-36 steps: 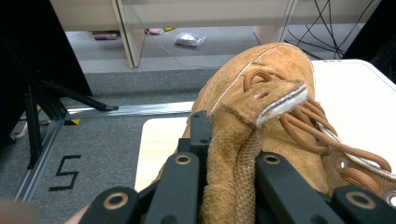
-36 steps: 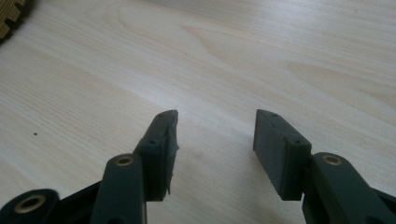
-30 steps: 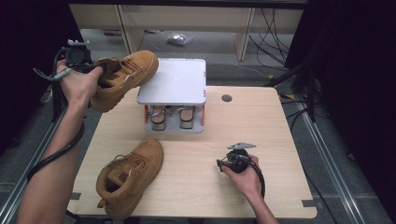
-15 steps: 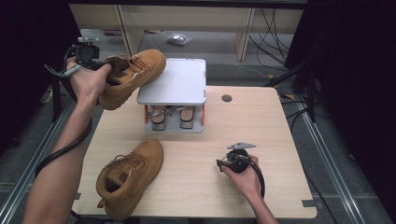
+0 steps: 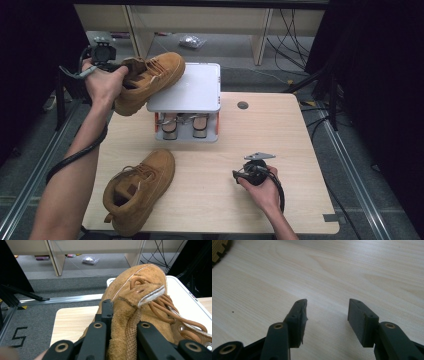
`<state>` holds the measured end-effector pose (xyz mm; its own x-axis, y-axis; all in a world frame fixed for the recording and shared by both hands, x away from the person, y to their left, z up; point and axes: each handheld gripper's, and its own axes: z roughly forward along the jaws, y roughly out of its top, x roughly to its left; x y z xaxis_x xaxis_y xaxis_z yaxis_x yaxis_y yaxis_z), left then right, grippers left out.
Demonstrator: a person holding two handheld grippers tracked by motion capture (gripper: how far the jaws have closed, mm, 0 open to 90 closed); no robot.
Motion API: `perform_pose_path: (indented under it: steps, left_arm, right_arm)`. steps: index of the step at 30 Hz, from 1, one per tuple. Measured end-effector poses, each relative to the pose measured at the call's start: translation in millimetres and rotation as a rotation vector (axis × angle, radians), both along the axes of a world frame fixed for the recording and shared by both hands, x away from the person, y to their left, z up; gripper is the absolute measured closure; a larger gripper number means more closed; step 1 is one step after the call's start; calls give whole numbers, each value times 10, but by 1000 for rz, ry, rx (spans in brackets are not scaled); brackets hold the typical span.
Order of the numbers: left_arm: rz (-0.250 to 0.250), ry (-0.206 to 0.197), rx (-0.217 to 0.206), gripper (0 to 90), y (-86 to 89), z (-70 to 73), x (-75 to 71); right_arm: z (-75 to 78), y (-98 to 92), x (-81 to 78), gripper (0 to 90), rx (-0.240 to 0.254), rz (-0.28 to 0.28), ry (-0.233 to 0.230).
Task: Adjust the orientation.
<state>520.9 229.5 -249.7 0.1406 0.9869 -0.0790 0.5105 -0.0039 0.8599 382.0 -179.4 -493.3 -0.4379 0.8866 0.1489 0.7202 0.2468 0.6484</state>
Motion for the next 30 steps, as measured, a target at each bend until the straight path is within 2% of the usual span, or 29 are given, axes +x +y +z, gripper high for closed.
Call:
perform_pose_path:
  steps: [4, 6, 7, 13, 14, 16, 23, 26, 30]
  left_arm:
    - [-4, -1, 4, 828, -37, 19, 16]
    - [-7, -1, 3, 828, -61, 37, 23]
    - [-9, -1, -1, 828, -71, 44, 27]
    - [-13, 2, -7, 827, -132, 55, 64]
    - [-16, 10, -10, 827, -149, 51, 80]
    - [-16, 10, -14, 826, -160, 45, 89]
    - [-25, 22, -28, 825, -230, 15, 145]
    - [-30, 29, -21, 824, -274, 27, 164]
    - [-36, 36, -31, 823, -304, 32, 193]
  right_arm:
    - [7, 0, -7, 500, -8, -3, 3]
    - [2, -6, 0, 500, -12, 6, -10]
    - [-12, -5, 8, 500, 2, 11, -16]
    - [-8, -17, 6, 500, 0, 12, -21]
    - [5, 3, -17, 500, 12, -15, 6]
    - [14, -1, -24, 500, 1, -15, 12]
    - [6, -34, -16, 500, -11, 3, -3]
    - [-5, -36, -11, 500, -2, 8, -17]
    - [-14, -32, -10, 500, 2, 4, -17]
